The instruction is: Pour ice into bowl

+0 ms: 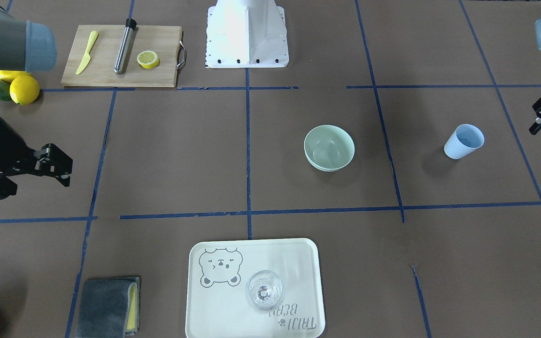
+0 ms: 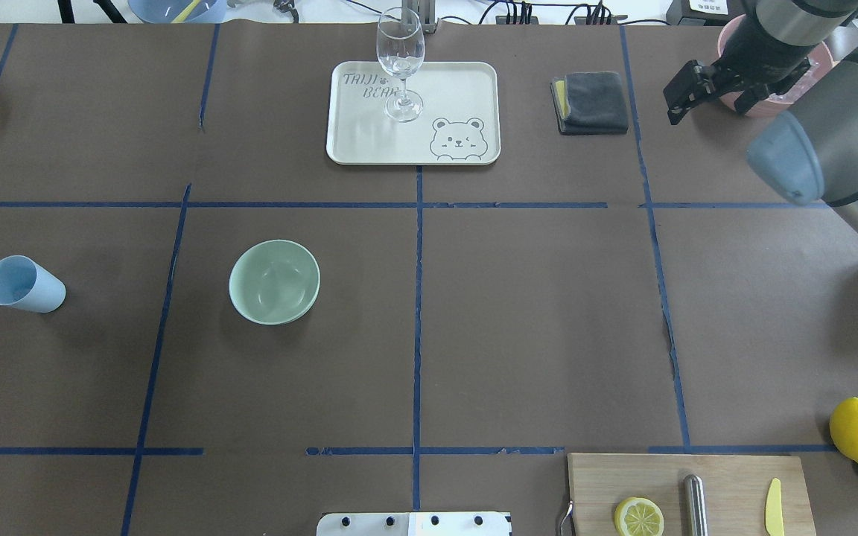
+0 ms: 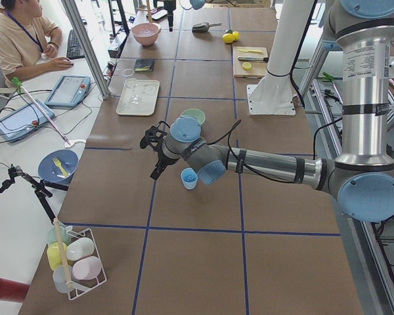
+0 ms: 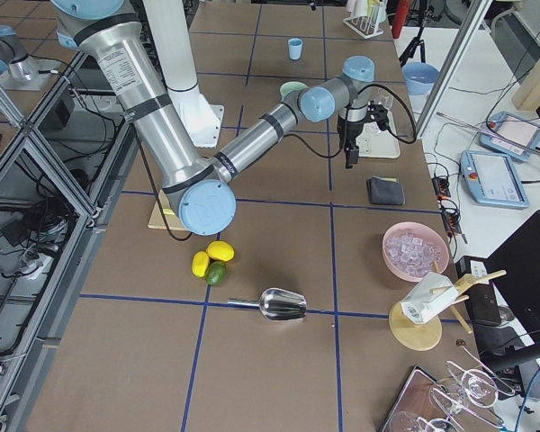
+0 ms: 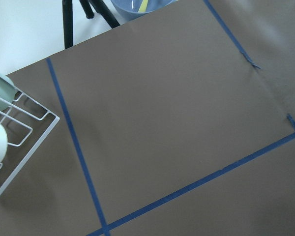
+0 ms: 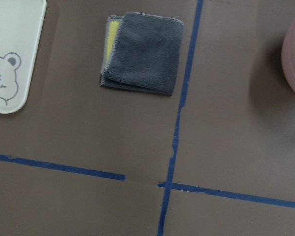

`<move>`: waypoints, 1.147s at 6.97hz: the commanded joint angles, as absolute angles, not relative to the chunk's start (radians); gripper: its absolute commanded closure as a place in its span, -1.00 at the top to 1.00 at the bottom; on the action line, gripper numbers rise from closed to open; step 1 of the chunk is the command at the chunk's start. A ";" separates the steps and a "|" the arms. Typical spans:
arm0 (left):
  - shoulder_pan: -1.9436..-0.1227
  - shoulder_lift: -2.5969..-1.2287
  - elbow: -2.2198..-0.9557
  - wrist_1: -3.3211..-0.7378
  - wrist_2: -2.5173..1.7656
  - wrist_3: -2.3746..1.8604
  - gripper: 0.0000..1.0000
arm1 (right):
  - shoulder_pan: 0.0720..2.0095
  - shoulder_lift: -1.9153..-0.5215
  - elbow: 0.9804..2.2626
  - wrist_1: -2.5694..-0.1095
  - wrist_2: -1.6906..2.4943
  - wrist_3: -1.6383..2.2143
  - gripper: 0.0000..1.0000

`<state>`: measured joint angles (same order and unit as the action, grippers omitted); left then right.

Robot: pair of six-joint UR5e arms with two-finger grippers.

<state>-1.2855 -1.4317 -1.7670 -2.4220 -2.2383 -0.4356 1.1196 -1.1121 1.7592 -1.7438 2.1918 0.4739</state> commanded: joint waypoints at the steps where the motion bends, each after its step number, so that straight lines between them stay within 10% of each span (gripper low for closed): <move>1: -1.166 -1.274 -1.776 -2.732 -2.108 -0.621 1.00 | 1.227 -1.248 1.767 -1.740 2.236 0.219 1.00; 8: -0.761 -1.120 -1.782 -2.999 -1.477 -0.938 1.00 | 1.362 -1.390 1.767 -1.740 2.258 -0.020 1.00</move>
